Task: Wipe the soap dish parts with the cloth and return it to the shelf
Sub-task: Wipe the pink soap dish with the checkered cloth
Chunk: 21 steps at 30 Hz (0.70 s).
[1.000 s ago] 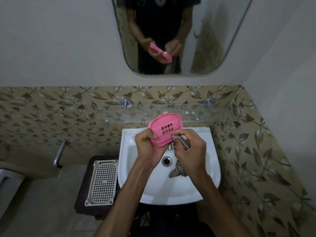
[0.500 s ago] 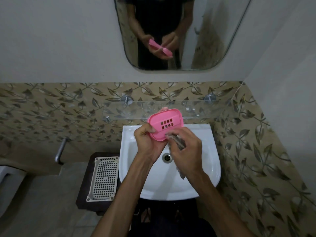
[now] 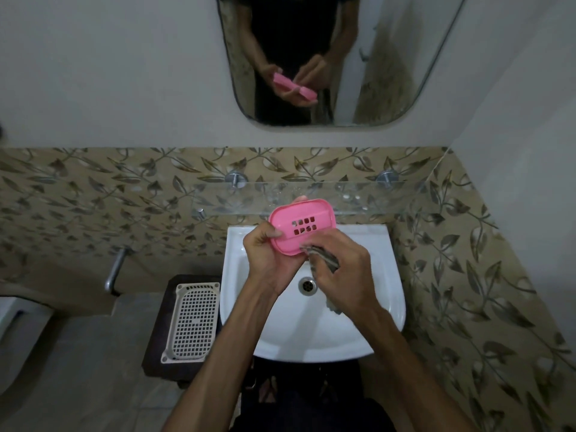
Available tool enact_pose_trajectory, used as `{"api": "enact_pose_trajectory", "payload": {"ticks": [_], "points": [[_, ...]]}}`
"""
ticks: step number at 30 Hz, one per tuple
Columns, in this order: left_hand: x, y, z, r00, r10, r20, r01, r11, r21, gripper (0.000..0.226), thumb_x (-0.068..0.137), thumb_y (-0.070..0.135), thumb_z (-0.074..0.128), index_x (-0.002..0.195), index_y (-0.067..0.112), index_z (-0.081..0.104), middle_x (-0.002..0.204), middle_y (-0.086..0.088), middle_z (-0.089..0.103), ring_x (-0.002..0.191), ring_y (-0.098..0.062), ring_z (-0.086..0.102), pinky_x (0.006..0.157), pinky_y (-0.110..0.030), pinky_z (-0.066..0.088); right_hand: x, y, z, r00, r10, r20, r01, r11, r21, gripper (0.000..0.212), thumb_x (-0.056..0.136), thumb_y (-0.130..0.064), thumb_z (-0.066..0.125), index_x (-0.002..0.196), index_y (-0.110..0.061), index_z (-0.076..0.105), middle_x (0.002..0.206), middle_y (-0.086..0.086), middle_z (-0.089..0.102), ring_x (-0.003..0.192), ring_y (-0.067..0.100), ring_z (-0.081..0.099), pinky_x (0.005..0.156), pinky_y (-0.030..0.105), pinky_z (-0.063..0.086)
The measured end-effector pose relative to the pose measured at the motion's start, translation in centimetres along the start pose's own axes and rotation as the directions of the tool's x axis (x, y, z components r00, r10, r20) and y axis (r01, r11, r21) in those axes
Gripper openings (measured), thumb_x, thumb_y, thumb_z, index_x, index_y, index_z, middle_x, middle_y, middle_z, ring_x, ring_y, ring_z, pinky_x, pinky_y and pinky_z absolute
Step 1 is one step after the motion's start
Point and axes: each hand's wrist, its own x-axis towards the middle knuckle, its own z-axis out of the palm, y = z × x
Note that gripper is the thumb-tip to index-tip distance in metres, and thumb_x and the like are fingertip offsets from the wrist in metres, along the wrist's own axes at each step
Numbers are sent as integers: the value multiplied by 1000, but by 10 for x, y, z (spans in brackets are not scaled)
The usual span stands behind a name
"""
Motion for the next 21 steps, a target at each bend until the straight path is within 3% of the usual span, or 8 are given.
{"api": "enact_pose_trajectory", "payload": {"ticks": [3,8,12,15,19,21], "points": [[2,1,-4,1000,-20,18,19,999,42,89,65,19,45,151,-3,46,139,-27,55,127,-47,49,113,-64,35,9,10,-11,994,87,-60,-89,995,-38,27,82,11,74,102,-6,81,100,6,78,92,18,72,84,35,61],[-1,2,-3,999,-34,30,33,998,56,81,62,19,47,140,0,57,128,-25,57,115,-41,48,85,-42,43,4,5,-7,983,-88,160,91,996,-11,31,78,11,73,102,-7,80,102,5,77,92,18,72,82,32,60],[-2,2,3,998,5,68,-15,989,145,86,55,17,51,139,1,56,127,-24,60,113,-41,53,85,-43,43,9,13,-13,998,62,13,-62,998,4,29,78,9,73,99,-9,82,97,3,80,90,16,74,82,37,62],[0,0,8,997,15,82,-33,975,222,90,50,17,52,139,0,53,124,-20,64,111,-37,57,85,-40,47,3,-5,3,995,5,97,-18,992,127,31,76,3,67,99,-12,82,97,-1,79,90,13,73,80,33,61],[2,0,6,994,38,103,-59,976,208,83,49,12,49,131,3,59,129,-18,62,118,-40,51,82,-39,42,4,-2,8,982,165,-93,-152,980,132,23,81,4,74,98,-11,82,95,0,78,89,8,73,79,34,63],[3,1,5,993,47,110,-68,978,198,83,50,12,48,131,3,59,130,-19,61,120,-41,49,86,-42,41,2,-6,10,991,113,-76,-103,986,129,29,77,10,74,97,-10,82,95,0,79,90,10,74,80,35,63]]}}
